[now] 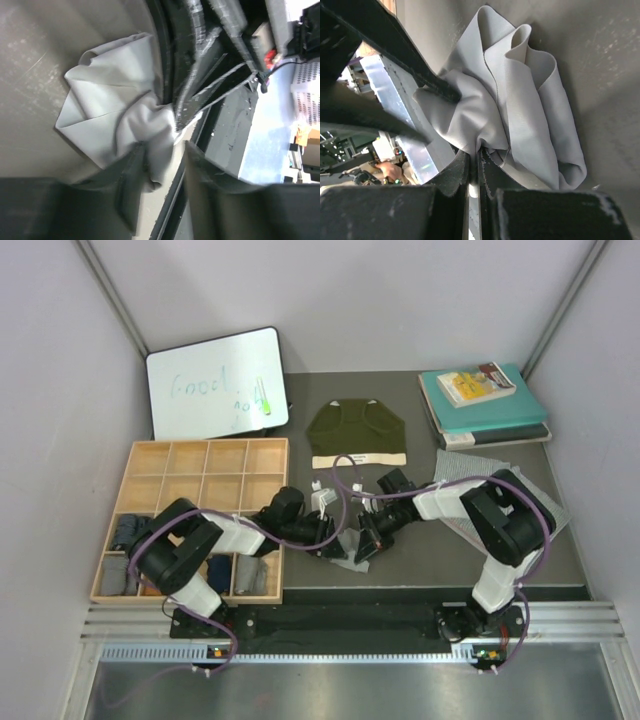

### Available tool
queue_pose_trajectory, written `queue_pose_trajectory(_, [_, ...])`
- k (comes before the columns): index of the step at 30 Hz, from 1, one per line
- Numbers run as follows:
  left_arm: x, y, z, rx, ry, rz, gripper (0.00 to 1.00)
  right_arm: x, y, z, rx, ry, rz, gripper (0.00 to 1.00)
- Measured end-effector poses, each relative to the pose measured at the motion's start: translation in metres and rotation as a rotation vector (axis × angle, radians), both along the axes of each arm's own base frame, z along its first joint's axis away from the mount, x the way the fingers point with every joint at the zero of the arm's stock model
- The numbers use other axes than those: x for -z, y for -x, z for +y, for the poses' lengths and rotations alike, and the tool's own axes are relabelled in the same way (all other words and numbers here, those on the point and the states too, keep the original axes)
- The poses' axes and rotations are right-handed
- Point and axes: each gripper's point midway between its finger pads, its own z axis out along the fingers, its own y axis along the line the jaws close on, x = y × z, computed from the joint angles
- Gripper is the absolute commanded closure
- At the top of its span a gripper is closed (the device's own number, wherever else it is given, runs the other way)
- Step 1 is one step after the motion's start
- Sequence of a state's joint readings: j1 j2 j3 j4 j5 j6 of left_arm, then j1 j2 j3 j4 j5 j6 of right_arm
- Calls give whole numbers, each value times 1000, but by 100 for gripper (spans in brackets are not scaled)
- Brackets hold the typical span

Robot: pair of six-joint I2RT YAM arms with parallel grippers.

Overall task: Roll the underwear
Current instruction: Roll the underwear to the center of the board.

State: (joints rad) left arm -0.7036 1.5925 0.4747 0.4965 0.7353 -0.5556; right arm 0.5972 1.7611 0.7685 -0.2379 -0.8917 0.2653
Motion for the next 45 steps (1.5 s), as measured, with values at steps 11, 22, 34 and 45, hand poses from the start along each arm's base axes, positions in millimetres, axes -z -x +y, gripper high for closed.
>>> queue_pose_trajectory(11, [17, -17, 0, -52, -136, 17, 100, -12, -12, -5, 67, -17, -4, 39])
queue_pose_trajectory(22, [18, -22, -2, -72, -210, 94, 100, -18, -6, -33, 276, 60, -96, 25])
queue_pose_trajectory(34, [18, -22, -2, -80, -221, 110, 100, -15, -11, -9, 352, 68, -93, 41])
queue_pose_trajectory(45, [17, -25, -2, -99, -236, 120, 73, 8, -16, -15, 419, 198, -72, 100])
